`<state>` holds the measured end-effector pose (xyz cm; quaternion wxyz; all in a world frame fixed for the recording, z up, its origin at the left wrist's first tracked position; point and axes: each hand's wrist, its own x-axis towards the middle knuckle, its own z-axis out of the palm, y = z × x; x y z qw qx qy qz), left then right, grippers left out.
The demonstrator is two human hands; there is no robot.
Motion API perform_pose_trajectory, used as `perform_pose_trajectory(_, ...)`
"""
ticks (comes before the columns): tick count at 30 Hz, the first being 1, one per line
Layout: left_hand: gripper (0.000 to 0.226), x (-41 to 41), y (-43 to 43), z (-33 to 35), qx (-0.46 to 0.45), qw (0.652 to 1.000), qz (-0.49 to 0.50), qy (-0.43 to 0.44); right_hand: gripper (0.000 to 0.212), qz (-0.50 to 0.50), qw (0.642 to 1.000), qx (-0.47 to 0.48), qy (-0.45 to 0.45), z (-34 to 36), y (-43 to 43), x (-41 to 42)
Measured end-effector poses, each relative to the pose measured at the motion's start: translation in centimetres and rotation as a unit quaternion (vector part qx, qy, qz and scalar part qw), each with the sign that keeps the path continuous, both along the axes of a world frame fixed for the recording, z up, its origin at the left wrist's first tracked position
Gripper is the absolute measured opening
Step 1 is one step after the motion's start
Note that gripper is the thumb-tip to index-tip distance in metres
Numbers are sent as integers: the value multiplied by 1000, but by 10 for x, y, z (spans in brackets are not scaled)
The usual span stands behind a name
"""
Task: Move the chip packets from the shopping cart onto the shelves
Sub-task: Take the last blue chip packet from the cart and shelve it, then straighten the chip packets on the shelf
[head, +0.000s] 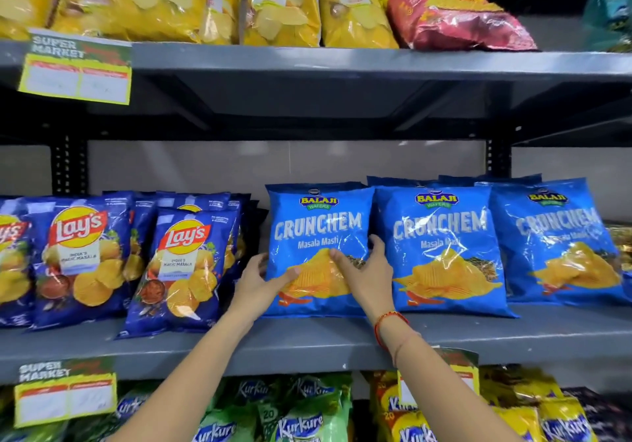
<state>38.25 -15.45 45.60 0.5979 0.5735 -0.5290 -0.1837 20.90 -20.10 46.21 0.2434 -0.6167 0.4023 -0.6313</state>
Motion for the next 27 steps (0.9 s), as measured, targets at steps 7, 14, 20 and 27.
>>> perform_pose_trajectory(7,60,18,75,-18,-103,939,128,-303,67,-98,972,-202,74,6,46,40)
perform_pose_trajectory(14,75,82,127,-47,-38,855,309,-415,83,189,970,2,152,6,72,121)
perform_pose_trajectory(20,113,116,139,-70,92,829,355,-422,75,283,937,166,124,-14,53,164)
perform_pose_trajectory(27,100,120,140,-72,94,816,354,-447,115,312,930,172,89,-18,32,189)
